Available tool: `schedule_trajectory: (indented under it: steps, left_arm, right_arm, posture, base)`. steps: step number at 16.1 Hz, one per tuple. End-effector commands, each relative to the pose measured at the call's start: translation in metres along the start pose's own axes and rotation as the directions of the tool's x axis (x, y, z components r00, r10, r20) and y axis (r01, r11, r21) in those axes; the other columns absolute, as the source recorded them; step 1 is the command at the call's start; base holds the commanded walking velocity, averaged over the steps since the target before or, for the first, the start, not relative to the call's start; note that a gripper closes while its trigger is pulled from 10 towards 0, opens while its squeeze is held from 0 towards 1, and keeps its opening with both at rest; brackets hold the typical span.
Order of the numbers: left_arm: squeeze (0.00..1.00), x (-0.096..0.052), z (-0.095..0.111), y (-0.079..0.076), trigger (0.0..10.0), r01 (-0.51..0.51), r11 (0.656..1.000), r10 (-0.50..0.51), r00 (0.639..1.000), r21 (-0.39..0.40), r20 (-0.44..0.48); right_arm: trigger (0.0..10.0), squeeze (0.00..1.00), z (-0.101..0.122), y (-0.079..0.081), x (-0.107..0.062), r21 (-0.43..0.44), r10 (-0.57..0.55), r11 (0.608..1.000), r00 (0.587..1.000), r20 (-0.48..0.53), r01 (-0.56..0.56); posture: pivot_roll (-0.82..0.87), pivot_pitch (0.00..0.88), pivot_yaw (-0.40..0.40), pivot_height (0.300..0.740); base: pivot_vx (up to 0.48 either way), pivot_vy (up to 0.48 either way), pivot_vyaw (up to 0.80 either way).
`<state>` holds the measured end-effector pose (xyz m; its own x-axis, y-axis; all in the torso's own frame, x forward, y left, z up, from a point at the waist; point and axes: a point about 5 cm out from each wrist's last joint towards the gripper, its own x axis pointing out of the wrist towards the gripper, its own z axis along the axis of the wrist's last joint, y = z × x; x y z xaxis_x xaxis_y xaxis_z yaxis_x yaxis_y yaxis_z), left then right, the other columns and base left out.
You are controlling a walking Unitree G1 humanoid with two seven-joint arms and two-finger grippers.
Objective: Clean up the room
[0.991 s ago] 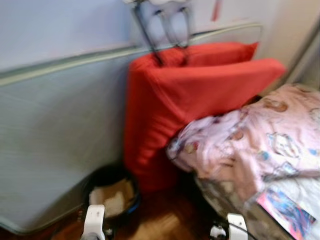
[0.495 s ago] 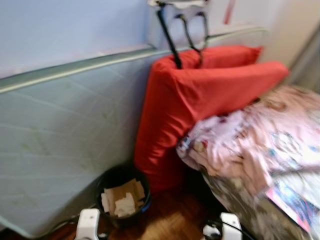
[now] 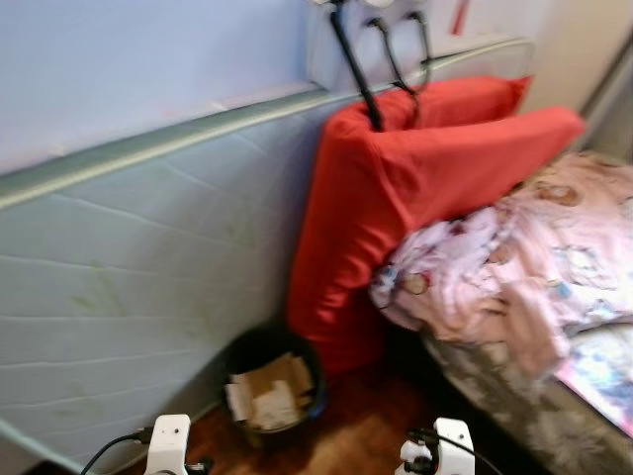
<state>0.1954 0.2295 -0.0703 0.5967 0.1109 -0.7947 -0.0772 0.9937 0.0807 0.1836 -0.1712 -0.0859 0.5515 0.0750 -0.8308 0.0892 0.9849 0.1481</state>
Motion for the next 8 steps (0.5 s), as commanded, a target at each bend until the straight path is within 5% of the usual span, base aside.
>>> schedule_trajectory:
  steps: [1,8]
  left_arm:
    - [0.00,0.0012,0.0002,-0.0104,10.0,0.028,1.000,-0.028,1.000,-0.004,-0.005]
    - [0.00,0.0014,0.0010,-0.0105,10.0,0.021,1.000,-0.021,1.000,-0.015,-0.006]
  right_arm:
    - [10.0,0.00,-0.0057,-0.0094,-0.0023,0.024,-0.030,0.999,0.999,-0.014,0.031]
    - [10.0,0.00,-0.0046,-0.0102,-0.0022,0.022,-0.038,0.999,0.999,-0.015,0.038]
  posture:
    - [0.04,0.000,-0.054,0.740]
    - [0.05,0.000,-0.064,0.740]
  base:
    - [0.000,0.334,0.00]
    - [0.000,0.334,0.00]
